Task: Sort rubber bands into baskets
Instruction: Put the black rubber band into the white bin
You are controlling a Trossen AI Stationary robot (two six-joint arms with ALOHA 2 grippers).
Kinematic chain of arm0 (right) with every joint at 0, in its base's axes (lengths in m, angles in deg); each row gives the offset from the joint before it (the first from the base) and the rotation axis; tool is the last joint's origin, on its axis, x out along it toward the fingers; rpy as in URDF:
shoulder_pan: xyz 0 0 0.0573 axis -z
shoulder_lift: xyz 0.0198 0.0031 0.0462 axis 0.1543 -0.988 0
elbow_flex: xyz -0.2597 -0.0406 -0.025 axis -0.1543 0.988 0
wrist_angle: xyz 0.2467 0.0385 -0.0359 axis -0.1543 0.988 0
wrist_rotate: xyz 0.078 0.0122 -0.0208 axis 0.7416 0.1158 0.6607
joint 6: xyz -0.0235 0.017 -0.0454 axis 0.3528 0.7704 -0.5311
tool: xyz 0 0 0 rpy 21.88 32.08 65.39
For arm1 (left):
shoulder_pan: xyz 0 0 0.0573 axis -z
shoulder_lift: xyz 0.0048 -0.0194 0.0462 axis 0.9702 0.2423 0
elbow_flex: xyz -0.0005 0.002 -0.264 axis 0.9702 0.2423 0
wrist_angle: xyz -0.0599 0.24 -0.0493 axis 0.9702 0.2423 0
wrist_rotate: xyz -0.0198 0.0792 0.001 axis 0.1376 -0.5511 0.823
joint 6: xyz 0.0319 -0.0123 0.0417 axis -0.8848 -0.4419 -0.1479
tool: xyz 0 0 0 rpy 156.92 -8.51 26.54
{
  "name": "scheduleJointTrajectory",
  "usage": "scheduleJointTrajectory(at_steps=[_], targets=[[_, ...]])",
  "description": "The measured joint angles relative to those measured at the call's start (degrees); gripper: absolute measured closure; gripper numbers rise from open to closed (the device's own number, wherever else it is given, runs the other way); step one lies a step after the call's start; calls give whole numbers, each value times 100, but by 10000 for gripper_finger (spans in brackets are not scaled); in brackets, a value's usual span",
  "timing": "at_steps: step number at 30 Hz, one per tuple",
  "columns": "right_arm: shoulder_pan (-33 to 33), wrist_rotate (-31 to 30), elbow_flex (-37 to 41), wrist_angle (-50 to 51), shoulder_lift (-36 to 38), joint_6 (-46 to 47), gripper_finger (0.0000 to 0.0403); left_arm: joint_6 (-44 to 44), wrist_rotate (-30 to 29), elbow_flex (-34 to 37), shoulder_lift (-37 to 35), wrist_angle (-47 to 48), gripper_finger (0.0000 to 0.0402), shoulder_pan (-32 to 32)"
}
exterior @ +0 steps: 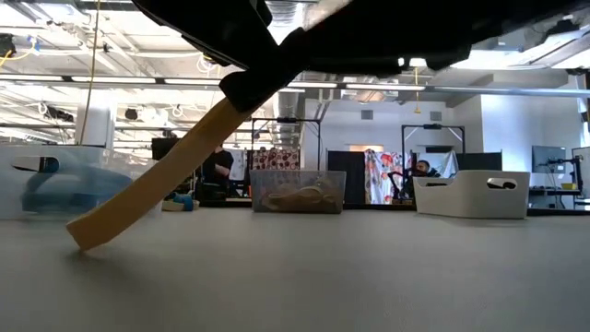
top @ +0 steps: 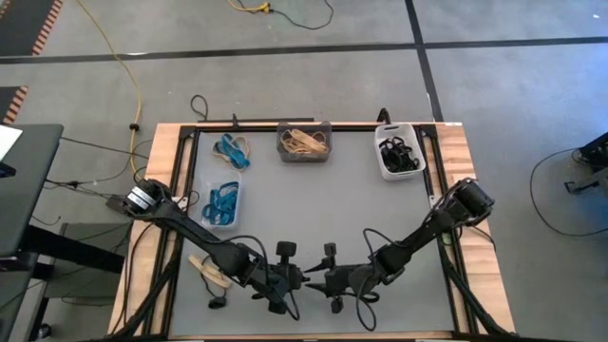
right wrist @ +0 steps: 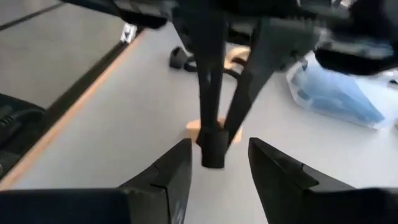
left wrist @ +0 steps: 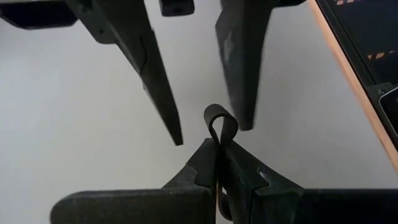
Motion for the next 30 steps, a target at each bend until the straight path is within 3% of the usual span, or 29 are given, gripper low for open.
scheduleJointTrajectory(at_steps=[13, 18, 23, 30], targets=[[33, 32, 0, 51, 0, 156, 251, -13, -37, 4, 4, -52, 400, -4], [33, 40, 0, 2, 0, 141, 299, -13, -40, 4, 4, -47, 400, -4], [61, 39, 0, -1, 0, 93, 373, -7, -43, 7, 4, -31, 399, -4], [50, 1, 0, 22, 0, -23, 378, 26, -172, 7, 7, -28, 350, 14]])
